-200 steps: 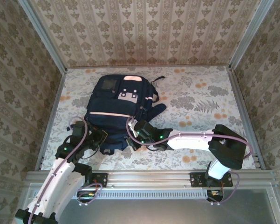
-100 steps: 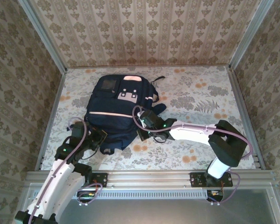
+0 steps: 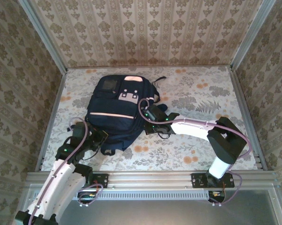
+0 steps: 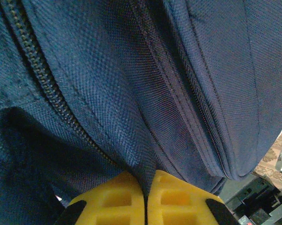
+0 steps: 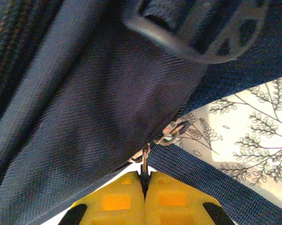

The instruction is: Pack books, pencil case, and school supplies into a backpack

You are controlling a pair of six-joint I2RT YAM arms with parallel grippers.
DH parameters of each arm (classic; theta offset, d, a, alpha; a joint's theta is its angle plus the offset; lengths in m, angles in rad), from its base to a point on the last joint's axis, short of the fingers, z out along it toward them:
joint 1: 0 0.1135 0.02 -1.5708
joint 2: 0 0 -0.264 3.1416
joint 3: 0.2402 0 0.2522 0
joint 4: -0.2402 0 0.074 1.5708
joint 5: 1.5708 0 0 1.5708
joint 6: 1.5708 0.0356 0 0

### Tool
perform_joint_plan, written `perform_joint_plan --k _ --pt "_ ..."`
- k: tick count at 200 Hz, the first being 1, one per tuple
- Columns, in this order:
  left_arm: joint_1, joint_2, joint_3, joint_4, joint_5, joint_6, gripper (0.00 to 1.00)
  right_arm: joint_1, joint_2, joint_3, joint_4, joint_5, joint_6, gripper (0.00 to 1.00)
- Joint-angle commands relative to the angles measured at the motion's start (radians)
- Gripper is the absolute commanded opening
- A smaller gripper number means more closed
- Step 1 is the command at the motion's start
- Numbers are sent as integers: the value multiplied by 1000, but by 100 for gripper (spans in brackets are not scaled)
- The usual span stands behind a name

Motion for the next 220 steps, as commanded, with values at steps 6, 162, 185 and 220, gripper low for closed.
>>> perform_joint_plan --k 6,162,185,220 --pt "-3 16 9 84 30 39 23 -49 -42 -26 -8 52 38 4" --pt "-29 -78 101 155 110 414 100 -303 -422 -393 -5 139 166 4" --pt "-28 -70 107 175 131 458 100 -303 -490 -436 -15 183 209 7" --pt "-28 -40 132 156 124 501 100 -292 -589 -532 36 176 264 11"
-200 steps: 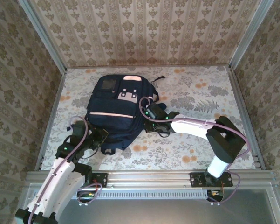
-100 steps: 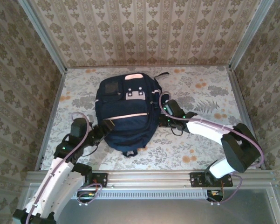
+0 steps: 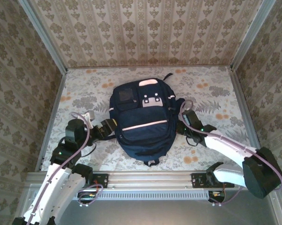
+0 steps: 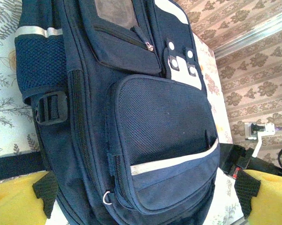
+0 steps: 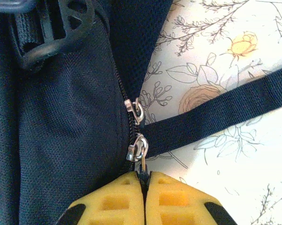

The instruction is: Pack books, pencil case, and school supplies into a backpack

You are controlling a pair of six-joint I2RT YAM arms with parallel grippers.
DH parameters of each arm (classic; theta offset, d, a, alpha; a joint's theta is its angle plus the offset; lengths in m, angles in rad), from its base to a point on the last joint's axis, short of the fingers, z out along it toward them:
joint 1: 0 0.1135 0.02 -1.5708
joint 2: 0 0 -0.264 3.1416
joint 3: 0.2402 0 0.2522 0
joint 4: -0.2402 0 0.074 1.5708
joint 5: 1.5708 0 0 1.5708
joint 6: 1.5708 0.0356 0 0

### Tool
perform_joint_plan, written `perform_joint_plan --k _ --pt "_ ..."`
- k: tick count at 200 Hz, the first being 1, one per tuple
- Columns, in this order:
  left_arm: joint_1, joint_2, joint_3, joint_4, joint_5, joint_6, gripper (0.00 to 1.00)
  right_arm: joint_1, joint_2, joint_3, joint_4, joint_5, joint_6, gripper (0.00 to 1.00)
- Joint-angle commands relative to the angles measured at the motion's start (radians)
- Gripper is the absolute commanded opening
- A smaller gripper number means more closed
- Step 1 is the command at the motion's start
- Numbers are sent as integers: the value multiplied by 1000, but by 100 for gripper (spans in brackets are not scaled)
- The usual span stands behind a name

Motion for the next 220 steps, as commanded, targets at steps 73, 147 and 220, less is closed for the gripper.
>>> perform_joint_plan --k 73,147,220 --pt "5 101 167 -58 -13 265 100 27 -146 -21 -62 130 -7 97" --pt "7 165 241 63 -494 578 100 26 -381 109 95 372 -198 100" --pt "158 367 -187 874 -468 802 100 -43 -149 -142 793 270 -823 100"
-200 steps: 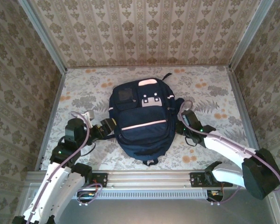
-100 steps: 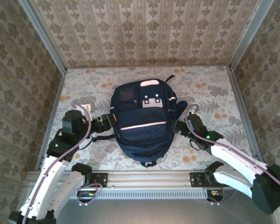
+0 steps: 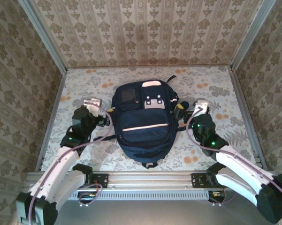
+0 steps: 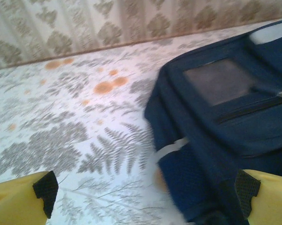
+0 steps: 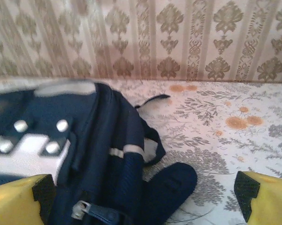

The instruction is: Pack books, pencil case, and school supplies into a backpack

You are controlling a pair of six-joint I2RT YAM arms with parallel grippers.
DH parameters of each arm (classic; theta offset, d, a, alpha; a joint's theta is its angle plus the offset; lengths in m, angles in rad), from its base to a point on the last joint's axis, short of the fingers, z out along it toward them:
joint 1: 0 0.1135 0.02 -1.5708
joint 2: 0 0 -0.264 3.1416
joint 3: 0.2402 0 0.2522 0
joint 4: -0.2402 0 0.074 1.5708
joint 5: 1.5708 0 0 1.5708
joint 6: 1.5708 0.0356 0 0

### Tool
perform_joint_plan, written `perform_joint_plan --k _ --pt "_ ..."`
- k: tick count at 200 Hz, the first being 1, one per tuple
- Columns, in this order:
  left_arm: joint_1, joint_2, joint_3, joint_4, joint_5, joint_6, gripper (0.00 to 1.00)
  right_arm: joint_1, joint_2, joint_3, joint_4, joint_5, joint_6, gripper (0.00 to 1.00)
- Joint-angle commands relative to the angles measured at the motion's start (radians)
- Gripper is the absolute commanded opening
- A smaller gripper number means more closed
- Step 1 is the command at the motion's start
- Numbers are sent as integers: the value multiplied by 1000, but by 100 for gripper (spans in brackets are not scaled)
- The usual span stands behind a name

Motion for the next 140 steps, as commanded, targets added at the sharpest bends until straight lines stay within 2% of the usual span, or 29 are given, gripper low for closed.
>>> perform_joint_plan --k 1,13,30,40,54,60,67,71,83,93,102,109,123,132,140 --pt "80 68 -69 330 -82 -11 100 -43 81 14 185 22 -181 100" --pt "130 149 -70 321 -95 4 100 -82 129 15 199 23 -180 100" --pt "157 254 -71 356 -126 45 100 -154 189 10 209 41 -138 100" --pt "182 313 -97 434 -123 41 100 -207 221 -4 214 24 -111 100" --pt "234 424 -158 633 -142 -66 100 -283 267 -47 264 -4 -68 100" --pt "260 457 -164 704 -115 -83 100 -316 291 -69 299 -6 -41 100" --pt "281 458 -128 612 -47 -76 100 -356 314 -88 349 -8 -10 100" --pt "285 477 -112 617 -30 -49 100 -373 315 -84 339 0 10 100" --pt "290 546 -119 751 0 13 100 -439 313 -65 292 -101 31 100" --pt "314 620 -168 888 -7 -20 100 -475 344 -82 381 -157 58 100" --pt "323 736 -223 1116 -49 -42 100 -483 362 -84 416 -190 33 100" --pt "334 782 -260 1261 -10 -34 100 -489 388 -87 454 -206 29 99" --pt "322 706 -179 991 30 -17 100 -501 506 -130 648 -213 36 100" --pt "307 735 -118 930 54 24 100 -511 605 -171 813 -226 46 100" --pt "306 725 -68 824 128 45 100 -514 656 -186 920 -247 37 100"
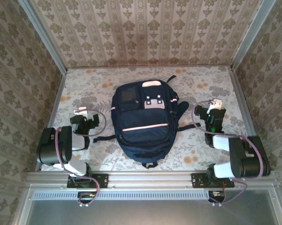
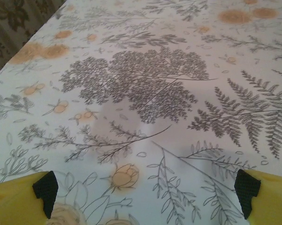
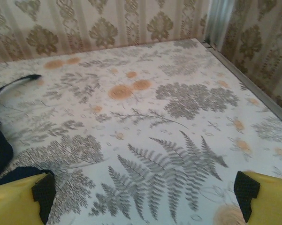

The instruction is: Pack books, pencil case, and school supplies into a backpack

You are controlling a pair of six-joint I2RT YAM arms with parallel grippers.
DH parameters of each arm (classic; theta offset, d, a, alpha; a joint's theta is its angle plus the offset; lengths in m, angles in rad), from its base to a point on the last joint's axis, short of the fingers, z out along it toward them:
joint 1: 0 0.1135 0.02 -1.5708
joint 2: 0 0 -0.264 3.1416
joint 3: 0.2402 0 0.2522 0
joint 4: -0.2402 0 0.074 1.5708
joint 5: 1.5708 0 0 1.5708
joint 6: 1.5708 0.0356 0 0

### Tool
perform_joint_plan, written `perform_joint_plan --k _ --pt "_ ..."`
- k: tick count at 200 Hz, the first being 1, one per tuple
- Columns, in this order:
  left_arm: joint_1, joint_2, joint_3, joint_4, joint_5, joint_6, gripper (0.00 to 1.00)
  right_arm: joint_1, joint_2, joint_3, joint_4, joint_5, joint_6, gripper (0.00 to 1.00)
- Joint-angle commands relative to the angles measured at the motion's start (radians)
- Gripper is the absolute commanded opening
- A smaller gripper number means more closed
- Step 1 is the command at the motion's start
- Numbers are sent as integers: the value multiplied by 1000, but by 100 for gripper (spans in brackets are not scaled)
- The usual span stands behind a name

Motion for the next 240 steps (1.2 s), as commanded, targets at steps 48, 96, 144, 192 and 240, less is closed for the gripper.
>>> perform_joint_plan --k 48,96,144,192,240 --pt "-20 -14 154 -95 164 78 100 36 109 128 -74 -113 -58 100" --pt "-20 -14 154 -92 165 78 100 50 100 124 -73 -98 -70 100" --pt "-62 -16 141 -74 97 110 100 45 98 128 -88 -127 -72 100" --pt "-72 -17 126 -45 102 125 100 44 98 129 -90 -127 -72 100" --pt "-62 -14 142 -70 -50 52 100 43 97 129 -89 -128 -72 100"
